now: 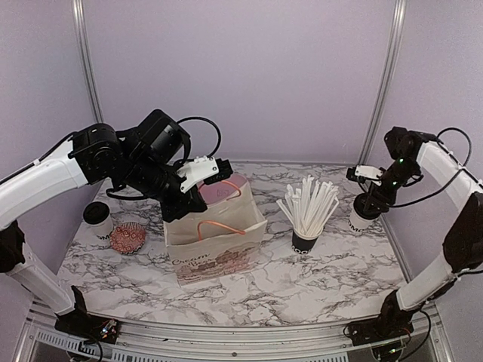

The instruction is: Pack the takeout coffee

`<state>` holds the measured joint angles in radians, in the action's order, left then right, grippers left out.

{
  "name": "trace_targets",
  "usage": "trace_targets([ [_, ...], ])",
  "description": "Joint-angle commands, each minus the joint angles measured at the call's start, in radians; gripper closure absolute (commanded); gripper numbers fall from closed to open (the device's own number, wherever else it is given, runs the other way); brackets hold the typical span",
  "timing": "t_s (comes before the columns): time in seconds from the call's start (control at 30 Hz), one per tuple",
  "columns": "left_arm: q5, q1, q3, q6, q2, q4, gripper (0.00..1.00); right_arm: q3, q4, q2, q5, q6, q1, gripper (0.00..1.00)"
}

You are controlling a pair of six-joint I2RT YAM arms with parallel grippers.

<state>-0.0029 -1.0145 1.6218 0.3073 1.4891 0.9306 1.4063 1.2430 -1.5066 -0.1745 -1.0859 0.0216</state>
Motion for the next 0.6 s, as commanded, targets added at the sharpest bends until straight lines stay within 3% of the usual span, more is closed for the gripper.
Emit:
trace_targets([
  [0.0, 0.084, 0.005, 0.003, 0.032, 0.015, 0.002, 1.0, 0.151, -0.036, 0.135, -0.078, 0.129, 0.011, 0.52],
  [0.17, 0.119, 0.005, 0.033, 0.045, 0.032, 0.004, 1.0, 0.342, -0.046, 0.242, -0.355, 0.19, -0.013, 0.51],
  [0.33, 0.12, 0.005, 0.065, 0.044, 0.061, 0.01, 1.0, 0.407, -0.096, 0.29, -0.657, 0.244, -0.111, 0.49],
  [0.57, 0.07, 0.005, 0.129, 0.011, 0.105, 0.038, 1.0, 0.458, -0.084, 0.235, -0.732, 0.221, -0.389, 0.5],
])
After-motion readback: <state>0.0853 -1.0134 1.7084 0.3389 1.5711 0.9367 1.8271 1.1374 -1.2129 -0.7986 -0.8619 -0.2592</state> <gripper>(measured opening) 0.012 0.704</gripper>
